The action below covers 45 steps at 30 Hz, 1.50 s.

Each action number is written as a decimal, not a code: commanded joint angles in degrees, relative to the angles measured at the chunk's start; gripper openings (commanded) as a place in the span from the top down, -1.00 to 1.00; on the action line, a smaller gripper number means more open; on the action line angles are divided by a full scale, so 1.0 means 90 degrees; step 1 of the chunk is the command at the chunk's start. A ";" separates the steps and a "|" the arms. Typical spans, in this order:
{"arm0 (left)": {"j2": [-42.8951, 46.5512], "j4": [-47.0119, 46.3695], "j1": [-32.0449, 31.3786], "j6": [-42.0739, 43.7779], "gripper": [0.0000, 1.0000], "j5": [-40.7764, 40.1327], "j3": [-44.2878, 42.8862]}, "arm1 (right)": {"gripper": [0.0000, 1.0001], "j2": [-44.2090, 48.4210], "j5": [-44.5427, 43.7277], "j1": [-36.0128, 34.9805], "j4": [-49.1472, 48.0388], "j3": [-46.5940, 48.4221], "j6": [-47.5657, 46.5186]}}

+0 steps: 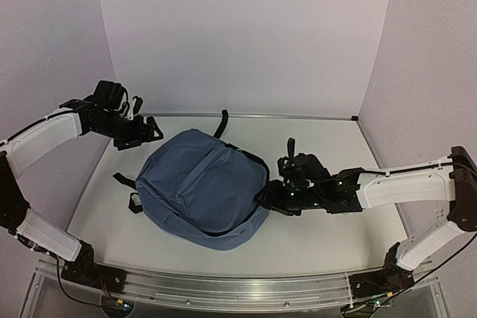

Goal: Pack the student bag
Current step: Adjust the student bag at the center of the board.

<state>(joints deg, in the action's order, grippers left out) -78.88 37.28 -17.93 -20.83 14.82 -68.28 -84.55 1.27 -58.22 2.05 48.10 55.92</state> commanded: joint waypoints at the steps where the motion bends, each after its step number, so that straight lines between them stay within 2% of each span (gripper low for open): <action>1: 0.0320 -0.0154 0.0044 0.0294 -0.80 -0.0118 0.0154 | 0.35 -0.0353 0.0029 -0.0032 -0.0507 0.0232 -0.0094; 6: 0.0616 -0.0317 0.0047 0.0109 -0.80 -0.0218 0.0448 | 0.97 -0.0592 -0.0465 0.0093 -0.0450 0.0366 -0.0436; 12: 0.0845 -0.0462 0.0045 -0.0260 -0.80 0.0095 0.0859 | 1.00 -0.0938 0.0168 0.1588 -0.0290 0.0948 -0.1761; 17: 0.0946 -0.0952 0.0047 -0.0787 -0.81 0.0372 0.1409 | 1.00 -0.2144 0.0434 0.2469 -0.0024 0.2497 -0.2607; 22: 0.1209 -0.1472 0.0050 -0.1467 -0.82 -0.0010 0.1958 | 0.99 -0.3351 0.0767 0.3250 0.0054 0.3858 -0.2891; 24: 0.1278 -0.1719 0.0058 -0.1671 -0.82 -0.0141 0.2157 | 0.86 -0.3552 0.0990 0.3503 0.0134 0.4261 -0.2903; 27: 0.1181 -0.2065 0.0079 -0.1898 -0.82 -0.0191 0.2323 | 0.37 -0.3468 0.1004 0.3597 0.0325 0.4476 -0.3028; 30: 0.0916 -0.2317 0.0129 -0.1984 -0.74 -0.0176 0.2343 | 0.05 -0.3011 0.0954 0.3599 0.0433 0.4231 -0.3082; 34: 0.0486 -0.2608 0.0265 -0.2008 -0.50 -0.0108 0.2285 | -0.09 -0.2120 0.0938 0.3601 0.0486 0.3485 -0.3054; 38: 0.0010 -0.2986 0.0413 -0.2053 -0.33 0.0075 0.2267 | -0.11 -0.1129 0.1158 0.3570 0.0504 0.2670 -0.2873; 40: -0.0276 -0.3227 0.0488 -0.2056 -0.17 0.0259 0.2253 | -0.14 -0.0636 0.1225 0.3515 0.0504 0.2303 -0.2786; 45: -0.0830 -0.4026 0.0636 -0.2031 -0.09 0.1069 0.2252 | -0.18 0.0239 0.1258 0.3322 0.0568 0.1793 -0.2599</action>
<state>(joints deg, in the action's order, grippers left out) -83.66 9.78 -13.01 -39.17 18.06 -47.44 -87.61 11.67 -26.84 7.04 67.04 30.84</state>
